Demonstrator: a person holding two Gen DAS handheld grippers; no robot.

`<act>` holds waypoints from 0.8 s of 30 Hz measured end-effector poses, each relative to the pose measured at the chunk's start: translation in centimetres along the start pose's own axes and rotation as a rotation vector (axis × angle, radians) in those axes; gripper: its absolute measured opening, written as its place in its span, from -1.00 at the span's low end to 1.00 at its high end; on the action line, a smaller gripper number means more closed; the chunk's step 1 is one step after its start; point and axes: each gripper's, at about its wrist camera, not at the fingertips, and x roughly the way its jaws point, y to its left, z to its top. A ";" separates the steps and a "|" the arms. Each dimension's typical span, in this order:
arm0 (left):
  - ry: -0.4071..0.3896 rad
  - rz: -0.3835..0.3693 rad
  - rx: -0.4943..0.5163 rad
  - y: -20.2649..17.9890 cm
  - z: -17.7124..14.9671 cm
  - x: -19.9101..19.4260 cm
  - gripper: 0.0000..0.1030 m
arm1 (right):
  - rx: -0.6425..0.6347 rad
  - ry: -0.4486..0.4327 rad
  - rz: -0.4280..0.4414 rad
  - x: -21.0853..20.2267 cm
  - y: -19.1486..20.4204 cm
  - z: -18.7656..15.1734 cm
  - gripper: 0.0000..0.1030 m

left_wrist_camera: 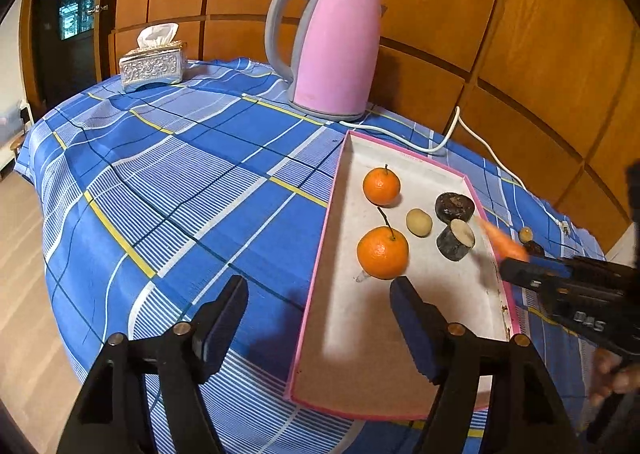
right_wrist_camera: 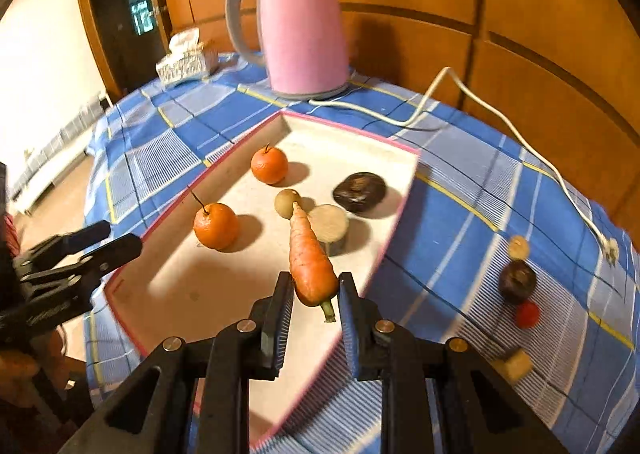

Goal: Organize fruits
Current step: 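Carry the carrot with the right tool into the tray and release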

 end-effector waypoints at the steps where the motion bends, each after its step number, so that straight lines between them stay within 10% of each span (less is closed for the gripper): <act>1: -0.001 0.003 0.003 0.0 0.0 0.0 0.44 | -0.007 0.011 0.002 0.8 0.5 0.3 -0.56; 24: -0.054 -0.005 0.083 -1.7 -0.6 -1.4 0.70 | 0.060 -0.069 -0.049 -0.2 0.2 -0.5 -0.42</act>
